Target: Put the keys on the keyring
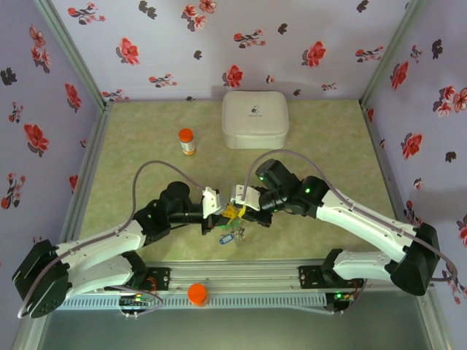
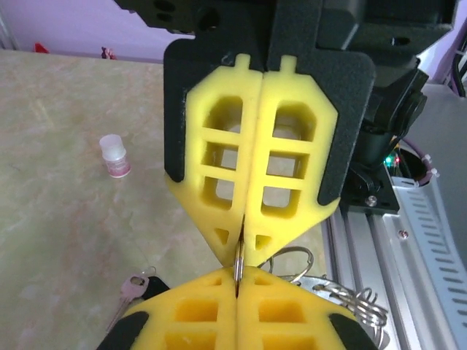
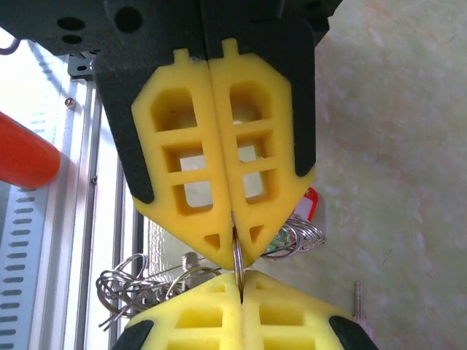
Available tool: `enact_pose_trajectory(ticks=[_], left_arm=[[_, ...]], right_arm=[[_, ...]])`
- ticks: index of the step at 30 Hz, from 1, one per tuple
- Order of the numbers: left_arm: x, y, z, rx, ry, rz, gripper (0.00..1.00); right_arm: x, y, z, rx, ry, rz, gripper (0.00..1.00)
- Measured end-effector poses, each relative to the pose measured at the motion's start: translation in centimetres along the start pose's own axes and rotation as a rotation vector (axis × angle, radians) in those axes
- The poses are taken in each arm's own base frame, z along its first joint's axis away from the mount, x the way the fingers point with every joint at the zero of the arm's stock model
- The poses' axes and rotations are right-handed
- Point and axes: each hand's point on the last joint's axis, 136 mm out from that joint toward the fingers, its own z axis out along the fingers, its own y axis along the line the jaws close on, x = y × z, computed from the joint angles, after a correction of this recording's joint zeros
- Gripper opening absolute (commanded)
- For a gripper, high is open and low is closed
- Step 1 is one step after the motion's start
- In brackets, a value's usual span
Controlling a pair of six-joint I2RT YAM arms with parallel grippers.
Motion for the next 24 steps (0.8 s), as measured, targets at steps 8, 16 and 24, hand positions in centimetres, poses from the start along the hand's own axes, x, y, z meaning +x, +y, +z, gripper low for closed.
enact_pose_trajectory(ticks=[8, 16, 24], left_arm=[[0.4, 0.0, -0.6, -0.035, -0.080, -0.041, 0.00], [1.2, 0.3, -0.6, -0.057, -0.175, -0.147, 0.00], [0.0, 0.4, -0.8, -0.057, -0.234, -0.152, 0.00]], right_arm=[[0.9, -0.7, -1.4, 0.114, -0.103, 0.028, 0.37], [2.2, 0.1, -0.6, 0.125, -0.144, 0.025, 0.35], [1.1, -0.5, 0.3, 0.125, -0.188, 0.038, 0.31]])
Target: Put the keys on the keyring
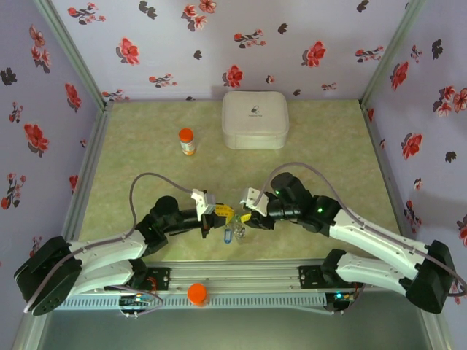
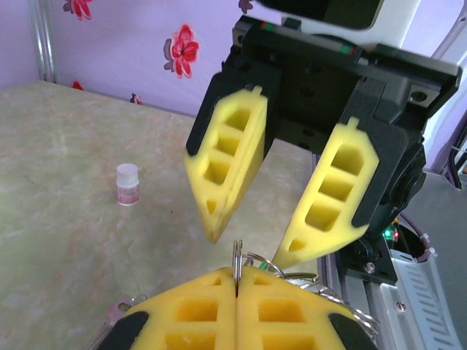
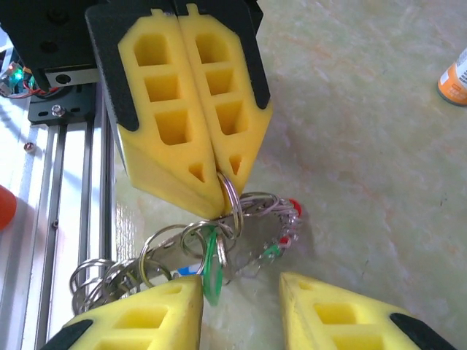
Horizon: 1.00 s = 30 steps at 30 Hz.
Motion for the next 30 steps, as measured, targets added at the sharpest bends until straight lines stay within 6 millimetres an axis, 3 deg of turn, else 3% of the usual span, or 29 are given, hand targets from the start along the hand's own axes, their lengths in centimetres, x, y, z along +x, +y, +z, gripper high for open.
enact_pose_trajectory(ticks=[13, 22, 28, 30], left_arm=[[-0.7, -0.1, 0.0, 0.006, -0.031, 0.013, 0.00], [-0.1, -0.5, 0.2, 0.038, -0.014, 0.005, 0.00], [0.1, -0.6, 0.3, 0.049, -0.012, 0.007, 0.00], [-0.2, -0.8, 0.3, 0.055, -0.022, 0.015, 0.00]], right_arm=[[-0.1, 0.8, 1.0, -0.064, -0.011, 0.027, 0.00], [1.0, 1.3, 2.6, -0.137, 0.054, 0.061, 0.00], [1.0, 1.3, 2.6, -0.142, 0.070, 0.059, 0.00], [0.9, 1.2, 2.1, -0.125, 0.067, 0.055, 0.11]])
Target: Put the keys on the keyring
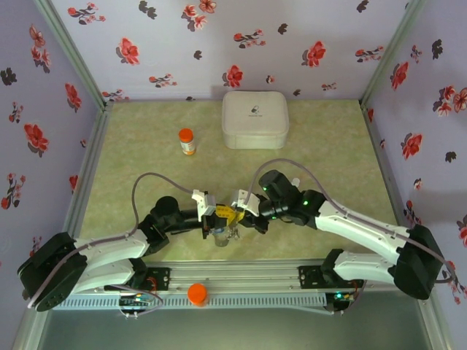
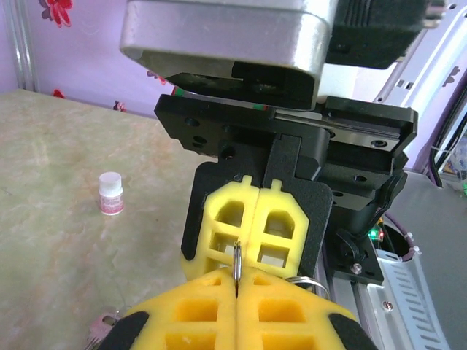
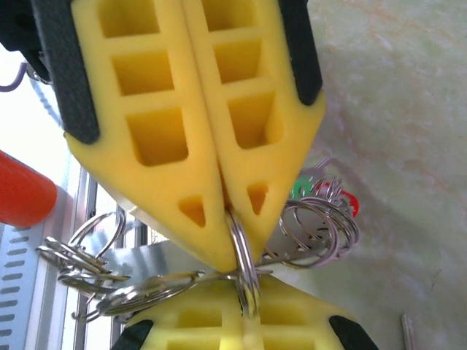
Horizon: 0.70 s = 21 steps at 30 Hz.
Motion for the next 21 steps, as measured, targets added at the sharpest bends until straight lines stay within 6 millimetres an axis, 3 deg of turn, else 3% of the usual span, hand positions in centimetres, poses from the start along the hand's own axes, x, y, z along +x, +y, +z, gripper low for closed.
enact_pose_trajectory(ticks=[1, 4, 7, 16, 21], left_arm=[[-0.2, -0.1, 0.0, 0.003, -0.007, 0.008, 0.00], [-0.4, -0.1, 0.0, 0.004, -0.014, 0.019, 0.00], [-0.4, -0.1, 0.0, 0.005, -0.014, 0.023, 0.00], [-1.2, -0.2, 0.1, 0.013, -0.049, 0.045, 0.00], [-1.5, -0.3, 0.1, 0.018, -0.061, 0.050, 0.00]], right_arm=[[-0.1, -0.1, -0.3, 0.015, -0.007, -0.006, 0.20], [-0.3, -0.1, -1.5, 0.060, -0.041, -0.010, 0.33], [-0.2, 0.1, -2.3, 0.084, -0.075, -0.020, 0.40], [1.7, 0.0, -0.2, 0.067, -0.096, 0.045, 0.38], [1.1, -0.3, 0.3, 0.067, -0.143, 0.065, 0.37]])
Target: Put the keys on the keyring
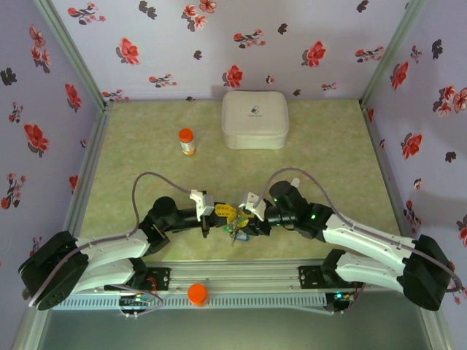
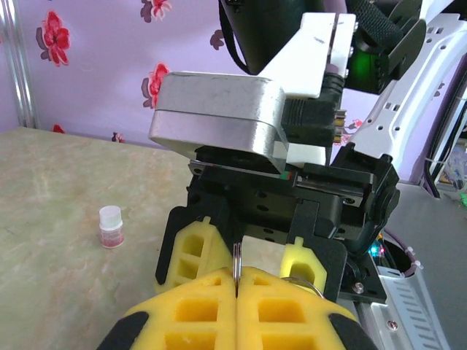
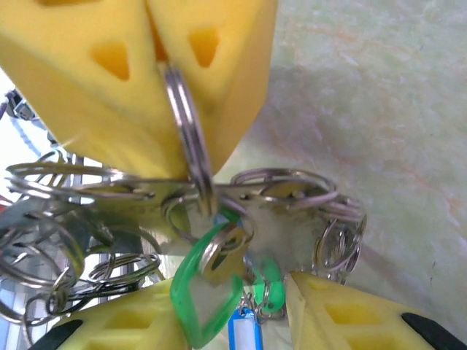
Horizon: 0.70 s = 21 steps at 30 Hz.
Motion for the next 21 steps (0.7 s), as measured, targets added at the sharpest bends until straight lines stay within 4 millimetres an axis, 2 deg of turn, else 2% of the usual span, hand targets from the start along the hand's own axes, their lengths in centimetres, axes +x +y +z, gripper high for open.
enact_pose_trajectory(ticks=[3, 7, 13, 18, 21], left_arm=[[-0.1, 0.0, 0.0, 0.000, -0.005, 0.003, 0.00], [-0.2, 0.0, 0.0, 0.000, -0.007, 0.004, 0.00], [0.3, -0.1, -0.2, -0.002, 0.002, -0.003, 0.00], [0.3, 0.1, -0.6, -0.021, -0.004, -0.004, 0.00], [-0.5, 0.1, -0.7, -0.034, -0.026, 0.010, 0.00]], right_arm=[[-0.5, 0.1, 0.1, -0.006, -0.032, 0.010, 0.31], [-0.5, 0.1, 0.0, -0.001, -0.042, 0.025, 0.18], [-1.6, -0.2, -1.4, 0.045, -0.071, 0.009, 0.00], [-3.6, -0.7, -3.1, 0.102, -0.081, -0.009, 0.00], [-4.2, -0.6, -3.5, 0.105, -0.070, -0.013, 0.00]])
